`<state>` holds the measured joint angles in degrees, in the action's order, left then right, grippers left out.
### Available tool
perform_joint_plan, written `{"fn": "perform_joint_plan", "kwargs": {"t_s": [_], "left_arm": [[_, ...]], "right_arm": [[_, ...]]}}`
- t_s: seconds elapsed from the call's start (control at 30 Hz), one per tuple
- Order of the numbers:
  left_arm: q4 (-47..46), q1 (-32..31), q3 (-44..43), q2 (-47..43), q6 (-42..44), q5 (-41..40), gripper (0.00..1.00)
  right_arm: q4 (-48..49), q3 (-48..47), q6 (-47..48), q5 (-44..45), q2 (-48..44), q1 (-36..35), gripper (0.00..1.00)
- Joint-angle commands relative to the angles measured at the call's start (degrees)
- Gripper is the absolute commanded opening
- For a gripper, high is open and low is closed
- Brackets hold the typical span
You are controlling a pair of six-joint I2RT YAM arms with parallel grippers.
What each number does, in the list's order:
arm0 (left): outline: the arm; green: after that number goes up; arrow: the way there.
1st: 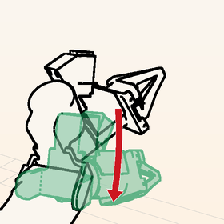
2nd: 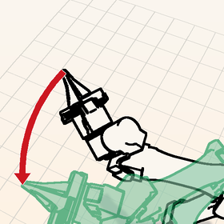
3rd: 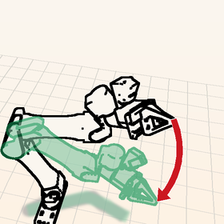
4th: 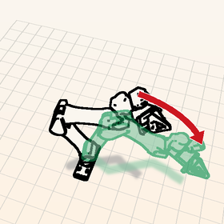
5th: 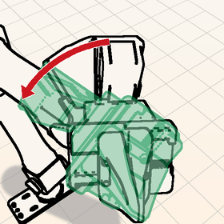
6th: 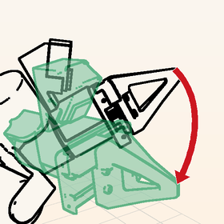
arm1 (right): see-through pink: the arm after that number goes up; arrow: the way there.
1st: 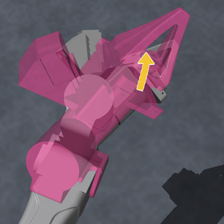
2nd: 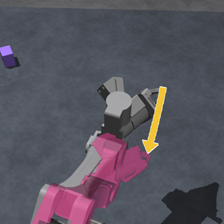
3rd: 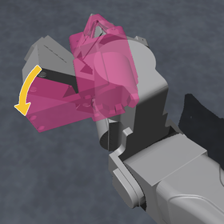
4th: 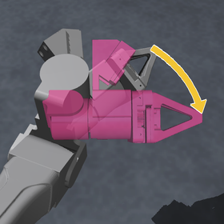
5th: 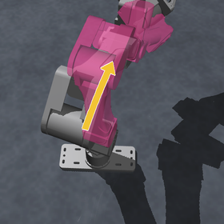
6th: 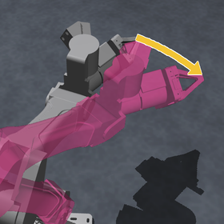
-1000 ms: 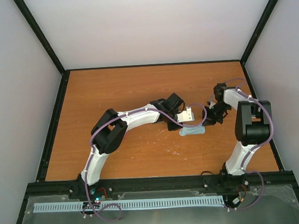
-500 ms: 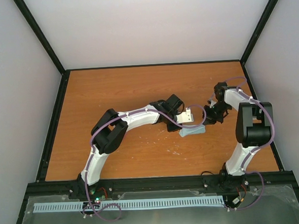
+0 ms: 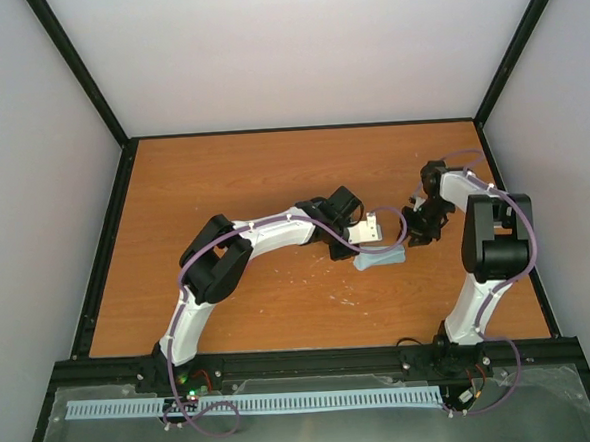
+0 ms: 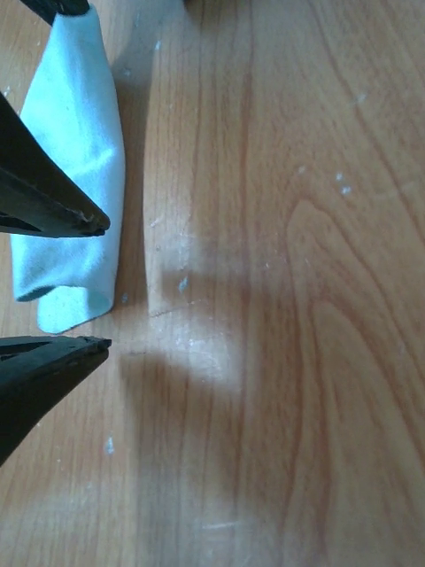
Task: Organize the sunglasses
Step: Pick up the glasses cleaning cloth from the center of the board.
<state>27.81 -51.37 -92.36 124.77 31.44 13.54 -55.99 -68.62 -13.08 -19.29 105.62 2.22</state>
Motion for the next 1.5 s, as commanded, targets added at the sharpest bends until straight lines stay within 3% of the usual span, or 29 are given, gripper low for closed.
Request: {"fn": "perform_joint_plan", "kwargs": {"t_s": [0.0,0.57,0.67,0.8,0.87,1.47], "left_arm": [[-1.4,0.5,-0.3,0.0,0.4,0.6,0.01],[-1.9,0.6,-0.6,0.5,-0.2,0.9,0.01],[-2.0,0.6,-0.4,0.5,-0.3,0.9,0.01],[-1.9,0.6,0.0,0.2,-0.6,1.0,0.01],[-2.0,0.6,0.1,0.1,-0.7,0.8,0.01],[-2.9,1.2,-5.2,-6.9,-2.6,-2.9,0.01]], "right_arm": [[-1.8,-1.4,0.8,-0.4,2.8,-0.1,0.30],[-0.4,-0.7,1.3,-1.1,5.2,-2.0,0.20],[0.0,-0.5,1.2,-0.6,5.6,-2.4,0.17],[1.0,-0.1,1.3,0.6,5.5,-2.7,0.03],[1.7,0.5,1.1,1.1,4.8,-2.7,0.03],[10.0,6.2,-1.1,1.2,-17.7,-2.7,0.03]]}}
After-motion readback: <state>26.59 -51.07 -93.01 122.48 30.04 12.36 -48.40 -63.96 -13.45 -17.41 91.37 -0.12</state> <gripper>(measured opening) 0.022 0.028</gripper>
